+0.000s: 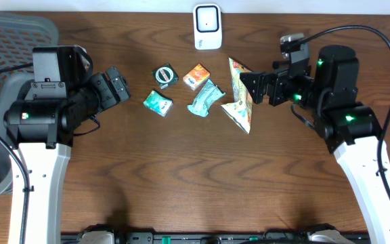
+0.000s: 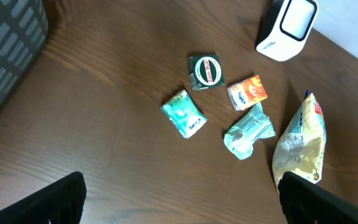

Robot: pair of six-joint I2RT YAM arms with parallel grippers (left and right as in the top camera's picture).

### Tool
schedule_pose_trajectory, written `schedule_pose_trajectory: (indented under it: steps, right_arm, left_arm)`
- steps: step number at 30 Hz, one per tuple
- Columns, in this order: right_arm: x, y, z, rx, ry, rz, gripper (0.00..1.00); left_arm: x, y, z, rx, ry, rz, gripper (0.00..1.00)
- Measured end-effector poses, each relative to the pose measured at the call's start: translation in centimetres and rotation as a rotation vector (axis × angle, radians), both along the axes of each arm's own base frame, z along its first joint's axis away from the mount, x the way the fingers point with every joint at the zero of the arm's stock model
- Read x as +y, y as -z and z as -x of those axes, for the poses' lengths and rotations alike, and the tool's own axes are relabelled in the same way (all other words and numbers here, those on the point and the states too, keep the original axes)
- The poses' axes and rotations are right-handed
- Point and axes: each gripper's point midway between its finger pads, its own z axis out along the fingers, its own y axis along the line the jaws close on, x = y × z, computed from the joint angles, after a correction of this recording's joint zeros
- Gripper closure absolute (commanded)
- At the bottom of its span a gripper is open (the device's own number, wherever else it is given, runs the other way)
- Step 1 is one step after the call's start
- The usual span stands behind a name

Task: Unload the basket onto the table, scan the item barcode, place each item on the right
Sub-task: 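Reach the right gripper to the yellow snack bag and grasp it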

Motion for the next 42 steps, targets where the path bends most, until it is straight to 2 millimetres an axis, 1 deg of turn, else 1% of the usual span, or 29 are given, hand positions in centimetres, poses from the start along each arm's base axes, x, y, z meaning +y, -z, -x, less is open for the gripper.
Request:
schedule_pose_trajectory:
  steps: [3, 18, 26, 29, 32, 36, 39, 42]
  right_arm:
    - [-0.2, 0.9, -0.4, 0.016, 0.009, 0.020, 0.01]
    - [0.4, 1.7, 0.0, 0.029, 0.014, 0.070, 0.01]
    - [0.1, 2.3, 0.2, 0.051, 0.025, 0.089, 0.01]
    - [-0.4, 2.8, 0.6, 0.085, 0.042, 0.112, 0.01]
    - [-1.3, 3.3, 1.1, 0.142, 0.078, 0.160, 0.01]
    - [-2.1, 2.7, 0.8, 0.172, 0.110, 0.199, 0.01]
    - [-1.9, 2.6, 0.9, 0.180, 0.100, 0.193, 0.01]
    - [-1.0, 3.3, 2.2, 0.244, 0.041, 0.162, 0.01]
  left_arm:
    - [0.0, 0.0, 0.0, 0.000, 0.000, 0.000, 0.02]
    - [0.0, 0.0, 0.0, 0.000, 0.000, 0.000, 0.02]
    - [0.0, 0.0, 0.0, 0.000, 0.000, 0.000, 0.02]
    - [0.0, 0.0, 0.0, 0.000, 0.000, 0.000, 0.02]
    - [0.0, 0.0, 0.0, 0.000, 0.000, 0.000, 0.02]
    - [0.0, 0.0, 0.0, 0.000, 0.000, 0.000, 0.02]
    - [0.0, 0.0, 0.0, 0.000, 0.000, 0.000, 0.02]
    - [0.0, 0.0, 0.0, 0.000, 0.000, 0.000, 0.02]
